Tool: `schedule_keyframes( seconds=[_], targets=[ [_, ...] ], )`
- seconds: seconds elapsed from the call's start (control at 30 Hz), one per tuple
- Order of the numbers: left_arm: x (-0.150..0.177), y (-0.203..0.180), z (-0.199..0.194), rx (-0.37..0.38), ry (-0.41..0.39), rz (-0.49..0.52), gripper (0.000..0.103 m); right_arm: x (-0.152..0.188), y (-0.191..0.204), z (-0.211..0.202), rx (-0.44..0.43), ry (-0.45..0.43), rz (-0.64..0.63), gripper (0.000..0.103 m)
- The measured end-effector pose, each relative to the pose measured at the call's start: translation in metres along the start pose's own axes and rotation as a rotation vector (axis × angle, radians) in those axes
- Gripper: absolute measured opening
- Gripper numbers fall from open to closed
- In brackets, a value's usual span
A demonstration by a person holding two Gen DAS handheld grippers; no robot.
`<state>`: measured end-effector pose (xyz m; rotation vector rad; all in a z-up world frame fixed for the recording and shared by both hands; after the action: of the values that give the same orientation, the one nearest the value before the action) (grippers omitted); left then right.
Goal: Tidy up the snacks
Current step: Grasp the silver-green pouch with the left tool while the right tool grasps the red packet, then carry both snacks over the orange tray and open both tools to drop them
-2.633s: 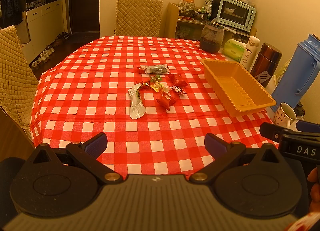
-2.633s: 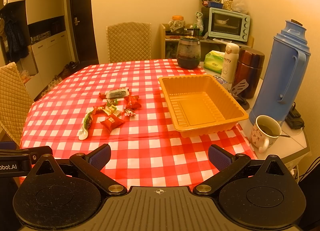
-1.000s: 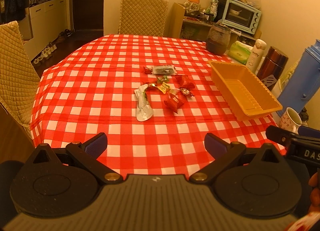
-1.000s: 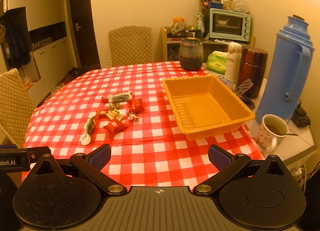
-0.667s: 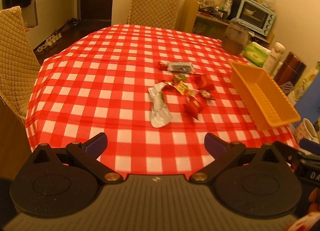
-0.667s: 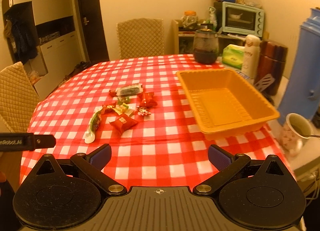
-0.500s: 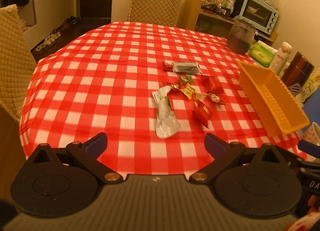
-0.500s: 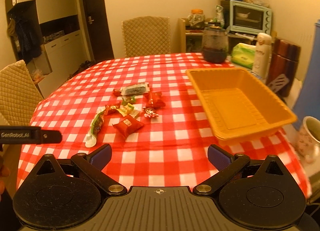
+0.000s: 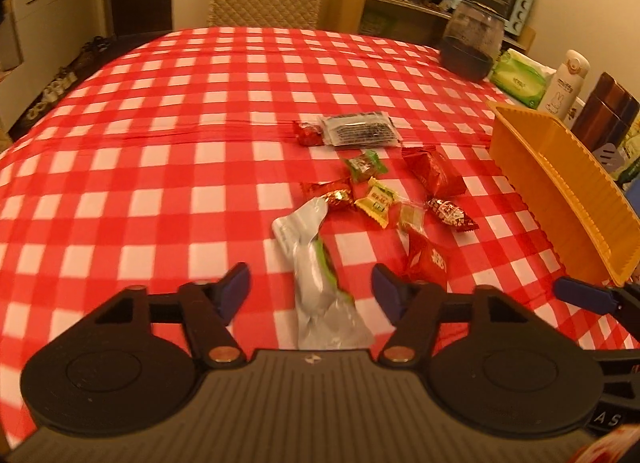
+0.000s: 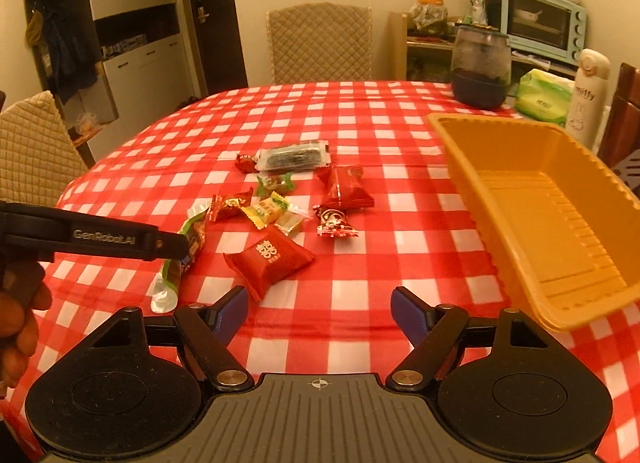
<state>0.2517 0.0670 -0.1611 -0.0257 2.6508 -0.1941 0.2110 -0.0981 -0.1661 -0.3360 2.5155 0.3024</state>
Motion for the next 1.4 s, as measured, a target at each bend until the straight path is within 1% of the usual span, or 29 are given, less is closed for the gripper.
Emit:
schedule_keyframes(
  seconds=[0.07,0.13,0.2,0.23,0.3,0.37,0.43,0.53,0.67,0.8,0.87,0.97,1.07,1.17,1.3,1.37,1.4],
  targets=[
    [-0.004,0.000,0.007,0.020,0.008,0.009,0.045,-0.001,0.001,0.007,0.003,0.010,0.002,0.079],
    [-0.006,-0.001,0.014,0.022,0.018,0.025,0.040,0.000,0.001,0.012,0.003,0.019,0.005,0.079],
    [-0.006,0.000,0.019,0.023,0.028,0.031,0.039,0.000,0.002,0.015,0.003,0.027,0.008,0.079],
    [-0.005,0.000,0.021,0.027,0.032,0.033,0.035,-0.001,0.003,0.017,0.004,0.029,0.010,0.079],
    [-0.003,0.000,0.024,0.043,0.038,0.040,0.032,-0.002,0.005,0.019,0.003,0.027,0.010,0.079],
    [-0.001,-0.002,0.024,0.032,0.036,0.061,0.030,-0.005,0.008,0.021,0.001,0.023,0.006,0.079],
    [0.001,-0.002,0.024,0.028,0.037,0.073,0.026,-0.008,0.011,0.024,-0.002,0.019,0.001,0.079],
    [0.000,0.008,0.023,0.060,0.040,0.023,0.024,-0.013,0.017,0.028,-0.007,0.013,-0.011,0.079],
    [-0.003,0.020,0.016,0.073,0.023,-0.008,0.024,-0.018,0.024,0.036,-0.019,0.009,-0.016,0.079],
    [-0.005,0.027,0.012,0.094,0.017,-0.041,0.024,-0.025,0.025,0.044,-0.046,0.006,0.026,0.079],
    [-0.005,0.030,0.012,0.111,0.022,-0.060,0.024,-0.029,0.026,0.048,-0.046,0.006,0.039,0.078],
    [-0.004,0.032,0.011,0.121,0.022,-0.077,0.024,-0.034,0.027,0.055,-0.052,0.005,0.051,0.074],
    [-0.004,0.033,0.009,0.126,0.018,-0.085,0.024,-0.037,0.027,0.062,-0.053,0.016,0.065,0.066],
    [-0.004,0.034,0.007,0.128,0.016,-0.088,0.024,-0.036,0.028,0.064,-0.023,0.020,0.054,0.059],
    [-0.003,0.032,0.006,0.133,0.017,-0.089,0.024,-0.034,0.031,0.061,0.011,0.011,0.012,0.045],
    [-0.003,0.029,0.005,0.137,0.013,-0.087,0.024,-0.034,0.032,0.059,0.017,0.004,0.001,0.041],
    [-0.003,0.028,0.003,0.140,0.011,-0.086,0.024,-0.034,0.033,0.057,0.018,-0.003,-0.004,0.036]
  ],
)
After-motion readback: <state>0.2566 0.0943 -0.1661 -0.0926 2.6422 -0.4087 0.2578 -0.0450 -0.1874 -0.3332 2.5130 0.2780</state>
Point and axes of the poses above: each gripper's, at about its wrist camera, not at the fingertips, and z roughly the way its jaws point, y to its left, x to its underside, the point moved 6 cm from there along z, roughly the way its jaws point, and after that the axes turned 13 degrees about y, right-handed, at the moved point
